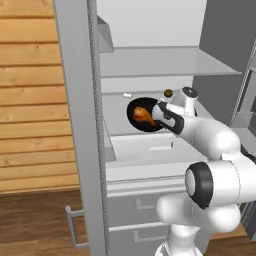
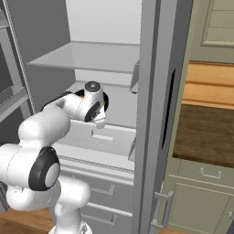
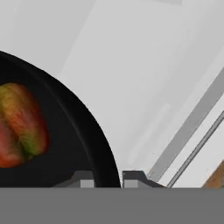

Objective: Pick the chicken drumstick and bell pepper from their plates and place them in the bowl. Then put the bowl in the fridge.

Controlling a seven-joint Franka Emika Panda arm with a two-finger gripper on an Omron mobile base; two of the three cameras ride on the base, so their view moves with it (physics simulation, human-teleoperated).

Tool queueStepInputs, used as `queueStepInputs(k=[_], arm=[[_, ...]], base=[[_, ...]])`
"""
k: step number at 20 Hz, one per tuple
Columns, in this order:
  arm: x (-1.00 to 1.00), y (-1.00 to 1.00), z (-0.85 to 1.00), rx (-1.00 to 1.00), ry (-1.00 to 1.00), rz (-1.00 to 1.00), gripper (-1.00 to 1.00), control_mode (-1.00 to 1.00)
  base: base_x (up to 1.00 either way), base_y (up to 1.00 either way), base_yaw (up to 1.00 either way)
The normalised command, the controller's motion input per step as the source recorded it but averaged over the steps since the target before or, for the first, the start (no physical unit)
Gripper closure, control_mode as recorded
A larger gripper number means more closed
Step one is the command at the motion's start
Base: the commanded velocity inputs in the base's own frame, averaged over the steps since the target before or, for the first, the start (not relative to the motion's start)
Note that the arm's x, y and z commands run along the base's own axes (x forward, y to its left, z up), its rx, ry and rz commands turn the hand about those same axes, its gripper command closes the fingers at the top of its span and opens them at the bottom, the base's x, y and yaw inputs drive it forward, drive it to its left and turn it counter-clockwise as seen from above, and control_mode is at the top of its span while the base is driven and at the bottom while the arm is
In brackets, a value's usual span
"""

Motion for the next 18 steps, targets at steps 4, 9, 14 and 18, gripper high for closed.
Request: queueStepInputs(k=[4, 9, 14, 18], arm=[[0.95, 0.0, -0.03, 0.0, -0.05, -0.04, 1.0, -1.0], [0.45, 0.07, -0.33, 0.0, -0.07, -0.08, 1.0, -1.0], [0.17, 0.13, -0.35, -0.01, -0.11, -0.08, 1.0, -1.0], [0.29, 0.09, -0.12, 0.0, -0.06, -0.06, -1.0, -1.0]], base=[[0.0, 0.0, 0.0], [0.0, 0.0, 0.0], [0.0, 0.0, 0.0], [0.0, 0.0, 0.0]])
